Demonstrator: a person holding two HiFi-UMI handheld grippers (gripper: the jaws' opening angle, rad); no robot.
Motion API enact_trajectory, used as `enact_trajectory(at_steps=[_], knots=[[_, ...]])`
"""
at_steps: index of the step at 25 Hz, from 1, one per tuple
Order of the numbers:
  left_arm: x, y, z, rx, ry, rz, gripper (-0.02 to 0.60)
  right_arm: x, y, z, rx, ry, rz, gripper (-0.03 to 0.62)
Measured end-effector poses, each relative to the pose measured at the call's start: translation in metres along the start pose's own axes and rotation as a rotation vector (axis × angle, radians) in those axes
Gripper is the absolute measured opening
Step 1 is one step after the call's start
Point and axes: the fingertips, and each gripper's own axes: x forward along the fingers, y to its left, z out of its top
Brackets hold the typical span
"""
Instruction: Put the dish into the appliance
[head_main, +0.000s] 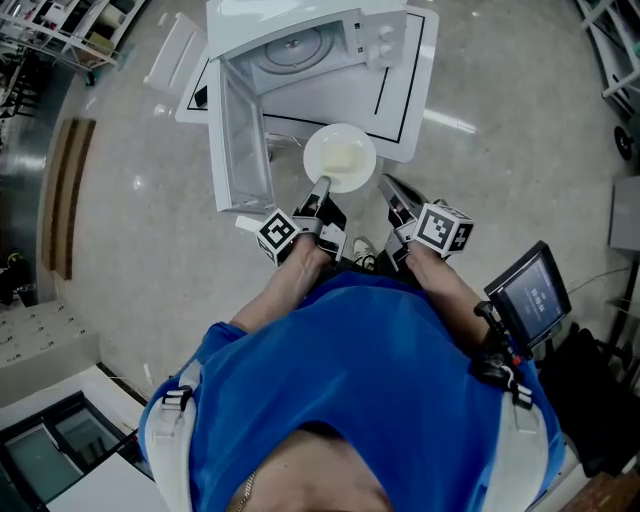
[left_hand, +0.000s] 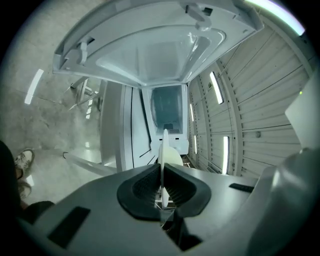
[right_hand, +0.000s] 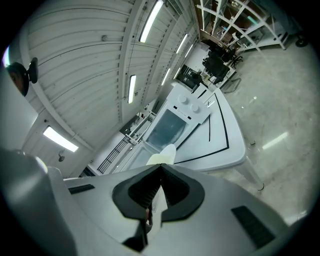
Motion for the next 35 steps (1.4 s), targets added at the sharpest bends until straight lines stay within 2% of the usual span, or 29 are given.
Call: enact_trajectory(at_steps=[10,25,35], knots=[[0.037,0.002,0.014,-0.022,-0.057,0.012,0.017,0.027,-0.023,0.037,-0.011,0.026,0.001,0.0],[0.102,-0.005,0.055,-0.033,-0.297,0.032,0.017,0.092,-0.049,0.103,-0.043,0.194,0.141,0.0],[0.129,-0.004,0.067,-0.035,-0.429,0.065,0.017,0.12,-0.071,0.126,-0.043,0.307,0.219,0.0]])
